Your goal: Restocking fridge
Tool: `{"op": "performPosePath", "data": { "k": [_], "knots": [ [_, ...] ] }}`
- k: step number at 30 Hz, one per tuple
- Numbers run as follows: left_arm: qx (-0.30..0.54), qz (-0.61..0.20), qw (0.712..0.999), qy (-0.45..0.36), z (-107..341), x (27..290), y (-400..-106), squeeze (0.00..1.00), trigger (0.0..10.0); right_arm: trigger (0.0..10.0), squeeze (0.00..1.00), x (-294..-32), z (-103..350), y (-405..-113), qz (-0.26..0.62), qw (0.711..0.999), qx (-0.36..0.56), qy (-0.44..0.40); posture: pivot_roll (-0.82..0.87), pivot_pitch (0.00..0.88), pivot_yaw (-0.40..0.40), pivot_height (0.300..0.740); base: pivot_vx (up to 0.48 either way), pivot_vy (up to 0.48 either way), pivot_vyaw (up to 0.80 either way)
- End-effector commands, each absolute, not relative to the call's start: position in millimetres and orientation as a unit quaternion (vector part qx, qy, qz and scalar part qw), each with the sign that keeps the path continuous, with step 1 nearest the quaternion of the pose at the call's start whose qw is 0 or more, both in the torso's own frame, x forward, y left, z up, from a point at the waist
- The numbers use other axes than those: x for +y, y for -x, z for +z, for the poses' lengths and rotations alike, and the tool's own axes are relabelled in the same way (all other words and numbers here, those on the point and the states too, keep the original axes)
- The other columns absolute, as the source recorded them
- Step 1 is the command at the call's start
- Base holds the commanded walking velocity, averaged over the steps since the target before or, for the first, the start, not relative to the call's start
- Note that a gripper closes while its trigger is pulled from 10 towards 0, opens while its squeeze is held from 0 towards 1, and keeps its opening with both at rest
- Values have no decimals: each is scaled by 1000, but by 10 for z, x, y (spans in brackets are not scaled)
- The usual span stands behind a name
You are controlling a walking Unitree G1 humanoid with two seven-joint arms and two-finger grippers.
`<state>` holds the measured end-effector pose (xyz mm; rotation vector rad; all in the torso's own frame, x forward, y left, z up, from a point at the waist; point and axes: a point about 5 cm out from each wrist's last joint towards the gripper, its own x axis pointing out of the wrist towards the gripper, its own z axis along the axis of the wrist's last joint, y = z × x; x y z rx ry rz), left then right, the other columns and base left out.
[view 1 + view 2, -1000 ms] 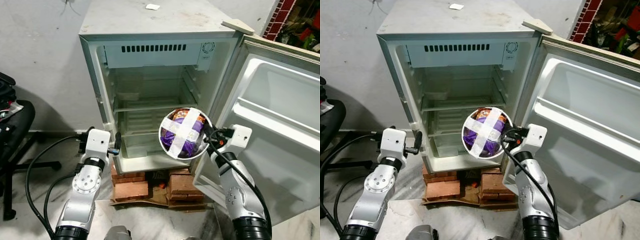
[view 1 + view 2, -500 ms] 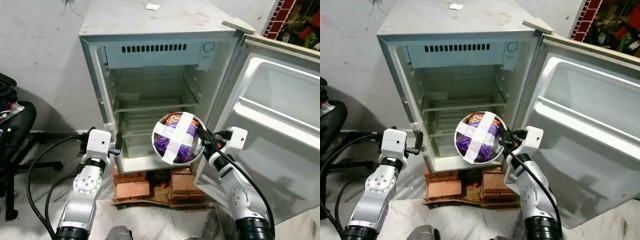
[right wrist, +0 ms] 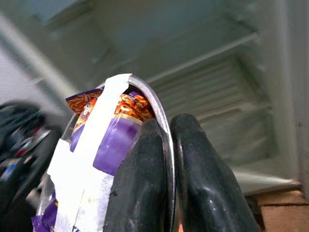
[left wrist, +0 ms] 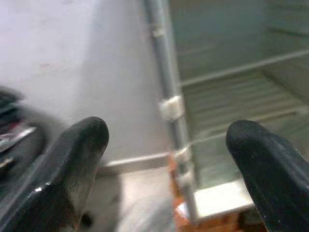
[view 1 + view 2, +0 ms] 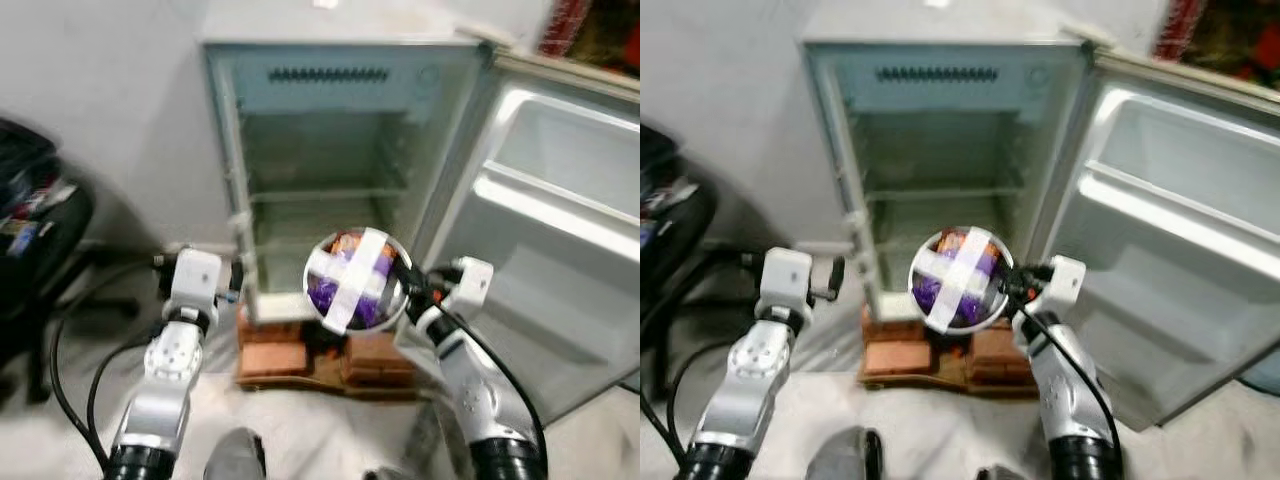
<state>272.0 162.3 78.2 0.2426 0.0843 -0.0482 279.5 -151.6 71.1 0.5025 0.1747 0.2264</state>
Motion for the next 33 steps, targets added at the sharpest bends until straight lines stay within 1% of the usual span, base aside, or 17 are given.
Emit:
{"op": "performPosePath", "data": {
  "k": [1,4,6,9,15,22,28,33],
  "knots": [
    [54,-22,991,-122,740,1637,-2695,0,10000,10000,0,-1495,757,-2815,119,958,78,-248,75,0,-8,740,-266,0,0],
    [52,-21,991,-125,749,1644,-2708,0,10000,10000,0,-1528,796,-2834,108,966,60,-227,78,0,-6,740,0,0,0],
    [50,-20,990,-127,766,1650,-2721,0,10000,10000,0,-1539,867,-2855,106,974,40,-195,76,0,-4,740,0,0,0],
    [48,-18,990,-129,786,1676,-2726,0,10000,10000,0,-1543,924,-2877,99,977,24,-185,74,0,-1,740,0,0,0],
    [51,-15,990,-132,760,1706,-2690,0,10000,10000,0,-1562,919,-2856,91,980,22,-178,70,13,-5,740,0,0,0],
    [53,-18,990,-129,744,1648,-2683,0,10000,10000,0,-1586,894,-2842,80,982,24,-170,66,18,-11,740,0,0,0],
    [56,-21,990,-125,715,1649,-2644,0,10000,10000,0,-1664,869,-2822,53,985,25,-161,65,23,-12,740,0,0,0],
    [56,-23,990,-125,712,1637,-2641,0,10000,10000,0,-1671,852,-2812,49,985,28,-160,64,22,-14,740,0,0,0]
  ]
}}
